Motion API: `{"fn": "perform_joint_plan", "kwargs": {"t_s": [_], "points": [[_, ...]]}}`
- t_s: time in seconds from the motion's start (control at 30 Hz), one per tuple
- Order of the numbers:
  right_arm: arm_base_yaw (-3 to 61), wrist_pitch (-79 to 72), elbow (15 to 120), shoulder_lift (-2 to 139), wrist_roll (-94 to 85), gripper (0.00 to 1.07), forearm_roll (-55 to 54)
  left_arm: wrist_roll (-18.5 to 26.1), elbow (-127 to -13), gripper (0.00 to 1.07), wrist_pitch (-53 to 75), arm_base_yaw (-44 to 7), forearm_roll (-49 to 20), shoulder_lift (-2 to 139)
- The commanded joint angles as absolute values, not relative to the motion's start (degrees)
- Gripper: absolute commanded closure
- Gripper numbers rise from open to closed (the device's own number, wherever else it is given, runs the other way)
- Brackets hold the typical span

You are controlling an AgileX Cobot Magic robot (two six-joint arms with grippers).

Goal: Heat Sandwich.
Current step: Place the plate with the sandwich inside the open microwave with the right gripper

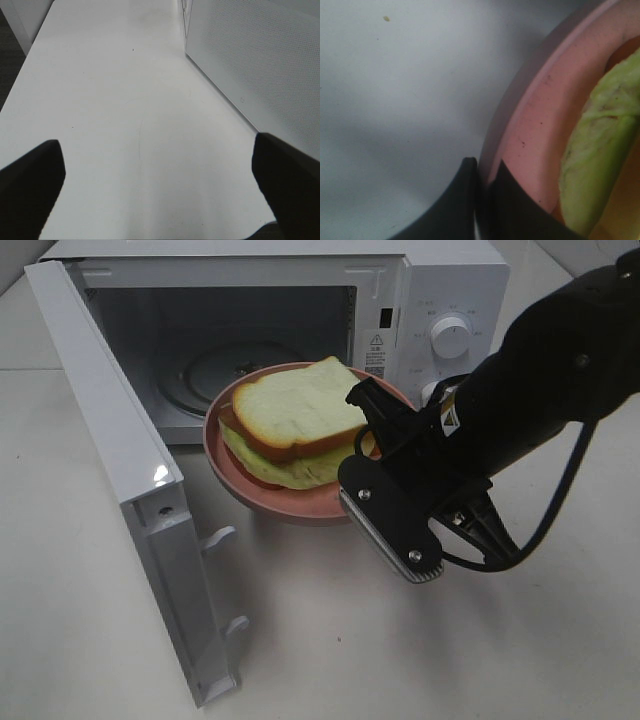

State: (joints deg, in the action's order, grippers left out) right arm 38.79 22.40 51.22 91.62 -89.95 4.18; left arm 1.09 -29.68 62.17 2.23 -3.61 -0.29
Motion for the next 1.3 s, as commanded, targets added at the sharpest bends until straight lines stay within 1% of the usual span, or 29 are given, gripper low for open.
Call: {"fn": "perform_joint_plan", "kwargs": {"t_s": [0.03,0.17,1.0,1.3], "points": [[38.79,20.4,53.69,92.82,-90.81,1.07,3.72,0.92,-29.62,0.1,61.42,2.29,-3.44,-1.55],[38.79,20.4,55.81,94.77,-91.1,1.07,2.29,0.92,-29.62,0.1,61.42,2.29,-3.44,-1.55],[38.79,22.57,68.12,105.37,-90.18,1.07,2.29,0.92,-29.62,0.1,61.42,2.29,-3.44,-1.55],[38.79,25.84,75.06,110.01,-87.72,1.07,2.75,0.92,-29.62,0.1,61.42,2.29,-3.44,-1.55]]}}
